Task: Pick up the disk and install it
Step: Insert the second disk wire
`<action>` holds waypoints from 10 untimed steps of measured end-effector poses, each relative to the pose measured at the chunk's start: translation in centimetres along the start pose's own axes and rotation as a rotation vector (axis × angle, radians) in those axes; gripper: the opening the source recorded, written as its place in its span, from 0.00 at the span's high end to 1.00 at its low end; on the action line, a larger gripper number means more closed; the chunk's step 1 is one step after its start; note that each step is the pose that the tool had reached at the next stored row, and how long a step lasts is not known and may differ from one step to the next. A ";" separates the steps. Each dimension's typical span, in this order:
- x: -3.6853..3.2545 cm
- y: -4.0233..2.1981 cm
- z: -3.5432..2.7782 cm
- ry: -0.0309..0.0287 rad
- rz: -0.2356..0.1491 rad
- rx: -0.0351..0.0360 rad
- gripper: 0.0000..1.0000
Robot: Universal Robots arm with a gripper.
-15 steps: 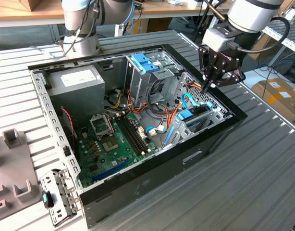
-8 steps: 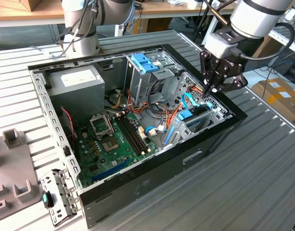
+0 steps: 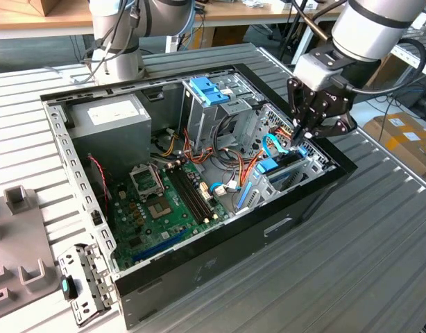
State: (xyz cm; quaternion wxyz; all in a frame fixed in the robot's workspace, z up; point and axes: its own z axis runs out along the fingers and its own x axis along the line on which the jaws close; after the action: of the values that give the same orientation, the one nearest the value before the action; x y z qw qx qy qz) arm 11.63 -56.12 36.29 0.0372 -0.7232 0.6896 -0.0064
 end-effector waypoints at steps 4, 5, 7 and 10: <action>0.07 0.07 0.08 0.0014 0.028 0.0013 0.84; 0.06 0.12 0.08 0.0001 0.029 0.0014 0.84; 0.06 0.20 0.08 -0.0077 0.030 0.0016 0.84; 0.06 0.20 0.07 -0.0286 0.037 0.0026 0.84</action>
State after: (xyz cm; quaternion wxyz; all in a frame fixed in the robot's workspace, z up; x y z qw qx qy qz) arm 11.43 -56.19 36.20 0.0481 -0.7103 0.7023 0.0037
